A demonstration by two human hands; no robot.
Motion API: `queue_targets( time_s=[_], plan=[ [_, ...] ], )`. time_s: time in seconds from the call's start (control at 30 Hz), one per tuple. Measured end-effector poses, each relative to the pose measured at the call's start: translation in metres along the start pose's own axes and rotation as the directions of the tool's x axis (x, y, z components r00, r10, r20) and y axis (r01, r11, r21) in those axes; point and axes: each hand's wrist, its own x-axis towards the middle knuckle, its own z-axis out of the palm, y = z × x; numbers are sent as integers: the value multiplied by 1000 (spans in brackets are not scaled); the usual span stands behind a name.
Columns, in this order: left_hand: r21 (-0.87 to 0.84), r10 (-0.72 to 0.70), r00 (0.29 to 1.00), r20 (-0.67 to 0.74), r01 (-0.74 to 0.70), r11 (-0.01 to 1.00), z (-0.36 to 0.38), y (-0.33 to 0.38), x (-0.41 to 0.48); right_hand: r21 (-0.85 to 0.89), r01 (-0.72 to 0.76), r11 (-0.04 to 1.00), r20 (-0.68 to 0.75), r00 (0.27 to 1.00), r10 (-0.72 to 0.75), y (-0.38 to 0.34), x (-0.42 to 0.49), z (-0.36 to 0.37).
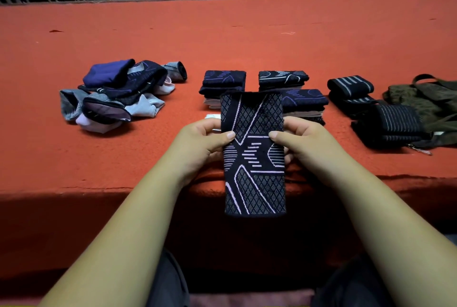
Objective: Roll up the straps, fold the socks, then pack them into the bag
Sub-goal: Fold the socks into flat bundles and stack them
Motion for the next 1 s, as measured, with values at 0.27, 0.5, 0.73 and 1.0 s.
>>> queue_targets(
  time_s=[0.27, 0.5, 0.73, 1.0],
  plan=[
    [-149, -33, 999, 2, 33, 988, -3, 1, 2, 246, -91, 965, 68, 995, 76, 1, 0, 3],
    [-203, -111, 993, 34, 116, 972, -7, 1, 4, 267, -120, 956, 66, 992, 106, -3, -2, 6],
    [-256, -131, 991, 3, 127, 958, -7, 3, 5, 332, -135, 934, 66, 991, 119, -11, -5, 8],
    [-39, -111, 985, 135, 117, 992, -7, -5, 1, 192, -38, 981, 114, 993, 16, -1, -5, 9]
  ],
)
